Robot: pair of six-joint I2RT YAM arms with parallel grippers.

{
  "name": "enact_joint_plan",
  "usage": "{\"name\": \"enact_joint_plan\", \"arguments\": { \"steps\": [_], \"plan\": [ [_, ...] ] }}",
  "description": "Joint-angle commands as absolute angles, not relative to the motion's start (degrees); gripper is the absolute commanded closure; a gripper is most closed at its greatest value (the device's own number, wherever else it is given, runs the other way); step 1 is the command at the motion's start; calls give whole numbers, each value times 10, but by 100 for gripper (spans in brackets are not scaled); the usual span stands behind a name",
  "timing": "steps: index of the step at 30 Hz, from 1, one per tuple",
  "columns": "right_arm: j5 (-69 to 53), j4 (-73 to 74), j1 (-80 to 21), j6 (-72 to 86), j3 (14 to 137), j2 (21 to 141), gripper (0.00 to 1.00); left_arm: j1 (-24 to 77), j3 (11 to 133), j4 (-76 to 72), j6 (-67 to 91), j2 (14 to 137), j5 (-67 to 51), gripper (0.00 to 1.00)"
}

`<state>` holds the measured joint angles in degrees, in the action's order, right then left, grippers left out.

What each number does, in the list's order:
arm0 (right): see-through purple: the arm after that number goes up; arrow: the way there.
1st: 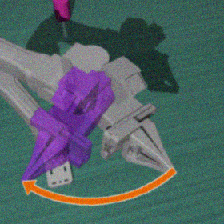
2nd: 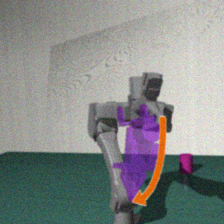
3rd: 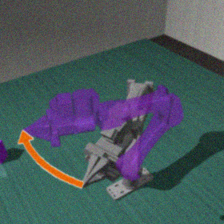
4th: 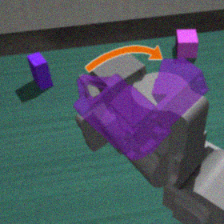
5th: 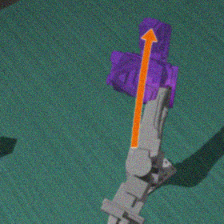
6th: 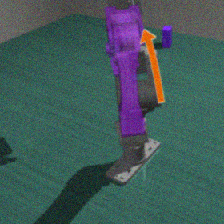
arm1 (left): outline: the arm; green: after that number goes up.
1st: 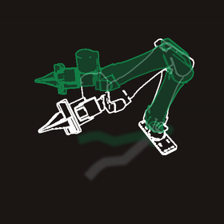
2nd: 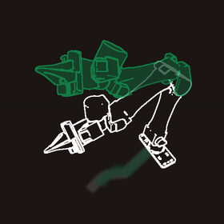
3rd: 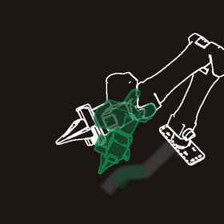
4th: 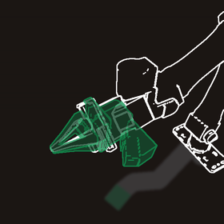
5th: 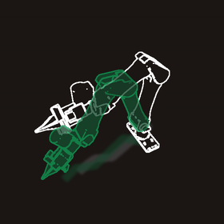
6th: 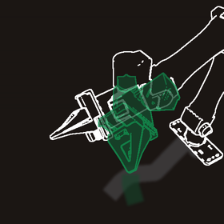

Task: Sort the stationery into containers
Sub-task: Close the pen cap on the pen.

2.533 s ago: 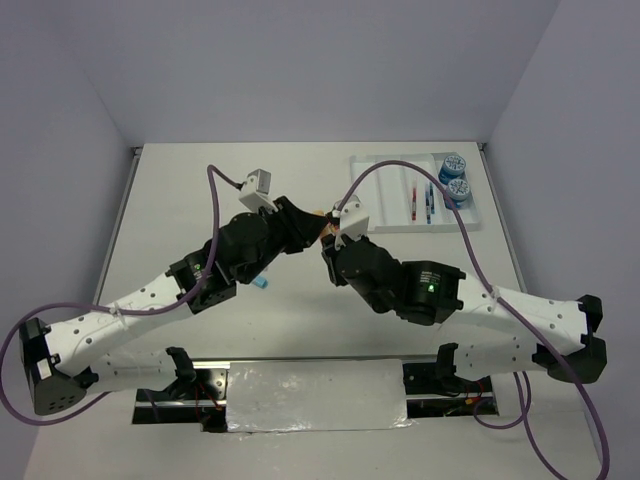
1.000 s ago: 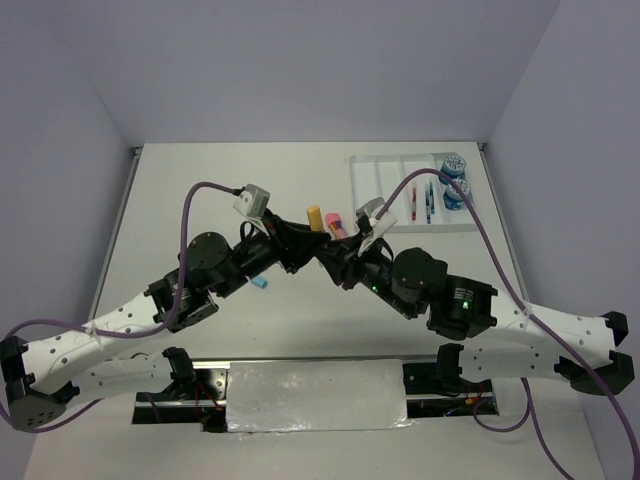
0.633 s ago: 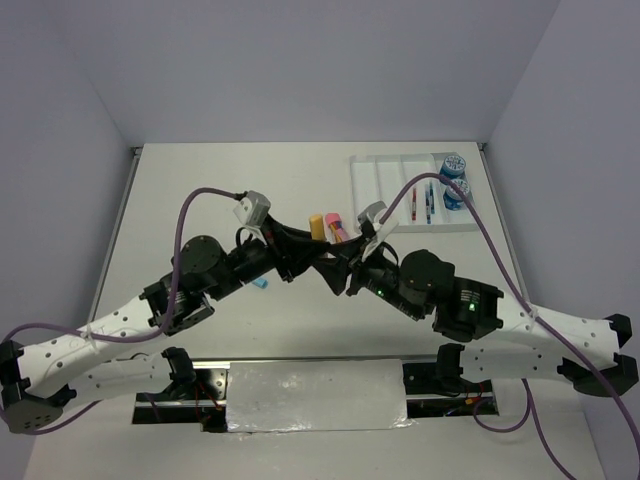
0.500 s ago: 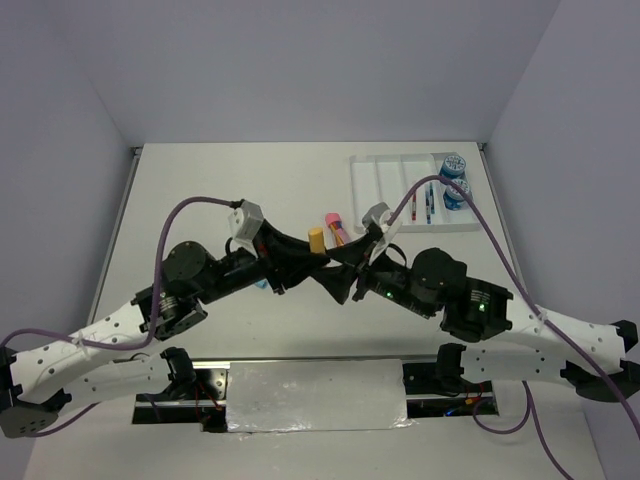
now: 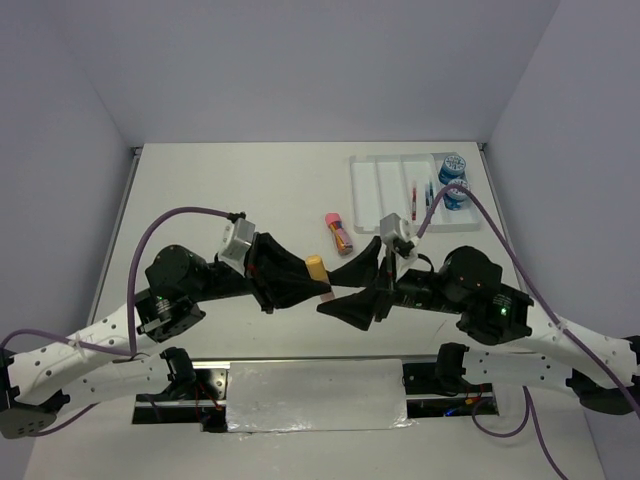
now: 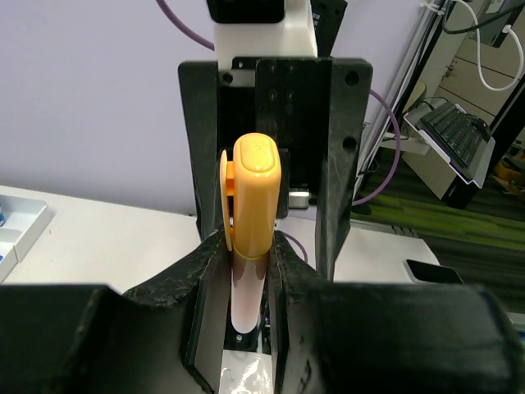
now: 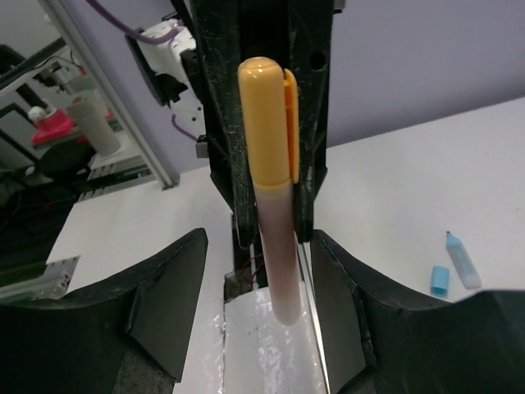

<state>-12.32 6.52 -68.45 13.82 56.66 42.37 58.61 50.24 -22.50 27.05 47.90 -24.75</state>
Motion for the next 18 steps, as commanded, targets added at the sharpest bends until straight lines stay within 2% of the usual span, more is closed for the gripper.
{"name": "enact_joint_plan", "arguments": {
  "steps": [1, 4, 7, 9, 12, 13, 15, 17, 18],
  "plan": [
    [-166, 37, -683, 141, 574, 445, 39, 589, 517, -269, 276, 479, -261, 100],
    [-156, 28, -682, 134, 563, 445, 41, 589, 520, -267, 279, 475, -260, 100],
    [-155, 11, -682, 130, 551, 436, 52, 588, 527, -263, 283, 477, -260, 100],
    [-157, 4, -682, 127, 549, 433, 56, 589, 528, -265, 286, 477, -260, 100],
    [-158, 5, -681, 122, 554, 435, 69, 588, 526, -269, 288, 479, -262, 100],
    [-159, 4, -682, 121, 554, 435, 83, 588, 526, -270, 289, 480, -265, 100],
    [-156, 3, -682, 122, 553, 435, 97, 589, 528, -263, 287, 483, -265, 100],
    [-156, 2, -682, 121, 552, 433, 100, 589, 528, -257, 285, 484, -262, 98],
    [-155, 3, -682, 121, 550, 433, 100, 589, 530, -251, 284, 485, -259, 91]
  ]
}}
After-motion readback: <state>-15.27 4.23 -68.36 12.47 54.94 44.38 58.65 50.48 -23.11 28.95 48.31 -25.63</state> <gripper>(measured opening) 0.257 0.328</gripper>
